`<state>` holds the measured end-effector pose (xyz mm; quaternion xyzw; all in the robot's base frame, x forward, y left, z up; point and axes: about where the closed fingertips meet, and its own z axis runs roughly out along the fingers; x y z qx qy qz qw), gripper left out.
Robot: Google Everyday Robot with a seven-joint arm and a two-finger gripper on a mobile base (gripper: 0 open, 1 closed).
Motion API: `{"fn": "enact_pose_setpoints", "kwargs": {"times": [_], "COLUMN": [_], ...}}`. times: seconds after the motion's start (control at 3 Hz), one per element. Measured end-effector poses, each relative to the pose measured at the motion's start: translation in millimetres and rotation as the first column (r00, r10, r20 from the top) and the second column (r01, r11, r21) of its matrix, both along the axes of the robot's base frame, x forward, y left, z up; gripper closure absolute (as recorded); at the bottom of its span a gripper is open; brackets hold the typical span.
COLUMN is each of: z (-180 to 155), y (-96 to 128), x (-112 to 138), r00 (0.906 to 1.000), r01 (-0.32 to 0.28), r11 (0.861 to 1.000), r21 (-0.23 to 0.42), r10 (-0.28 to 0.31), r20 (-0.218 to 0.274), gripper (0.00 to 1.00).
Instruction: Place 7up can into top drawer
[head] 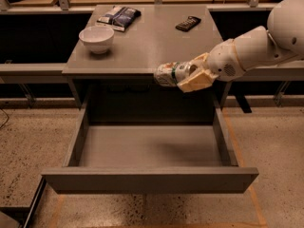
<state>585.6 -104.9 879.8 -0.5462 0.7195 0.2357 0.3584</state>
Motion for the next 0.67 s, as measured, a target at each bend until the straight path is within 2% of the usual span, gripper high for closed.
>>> {"fn": "enact_pose_setpoints", "kwargs": {"times": [0.67], "z": [-2.2], "y": [0.0], "x": [5.9], "r00": [1.0000], "r01": [0.006], "r11": [1.000], "r21": [-0.015], "r10": [-0.006], "r20": [-0.004], "gripper": [1.00]}}
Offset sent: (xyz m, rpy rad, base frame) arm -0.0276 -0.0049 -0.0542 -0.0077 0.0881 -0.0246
